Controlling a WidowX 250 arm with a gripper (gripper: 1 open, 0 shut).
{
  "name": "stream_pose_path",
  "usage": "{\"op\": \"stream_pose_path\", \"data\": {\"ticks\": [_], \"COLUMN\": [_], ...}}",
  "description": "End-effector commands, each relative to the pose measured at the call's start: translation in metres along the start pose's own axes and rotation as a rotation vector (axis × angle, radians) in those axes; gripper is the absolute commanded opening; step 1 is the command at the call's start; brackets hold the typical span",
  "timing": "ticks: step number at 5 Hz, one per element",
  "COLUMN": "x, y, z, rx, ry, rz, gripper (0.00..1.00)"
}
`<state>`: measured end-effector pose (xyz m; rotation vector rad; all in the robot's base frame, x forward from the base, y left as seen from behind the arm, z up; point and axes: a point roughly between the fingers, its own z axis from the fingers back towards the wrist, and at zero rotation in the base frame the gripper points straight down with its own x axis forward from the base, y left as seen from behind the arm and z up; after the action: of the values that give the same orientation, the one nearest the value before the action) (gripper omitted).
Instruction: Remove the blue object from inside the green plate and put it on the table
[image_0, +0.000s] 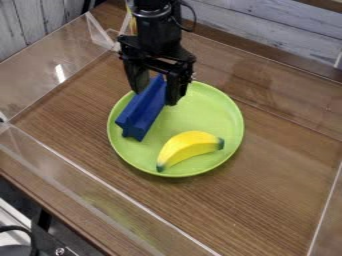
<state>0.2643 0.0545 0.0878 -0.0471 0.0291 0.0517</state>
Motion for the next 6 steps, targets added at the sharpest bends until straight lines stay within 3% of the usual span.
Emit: {"op": "stream_pose_path", "data": {"ticks": [1,6], "x": [0.0001,-0.0016], "y": [0.0024,0.0066], "z": [0.0144,0.0078], "rx": [0.000,-0.045], "ry": [-0.061,-0.074], "rz": [0.001,0.019], "gripper": [1.00,1.00]}}
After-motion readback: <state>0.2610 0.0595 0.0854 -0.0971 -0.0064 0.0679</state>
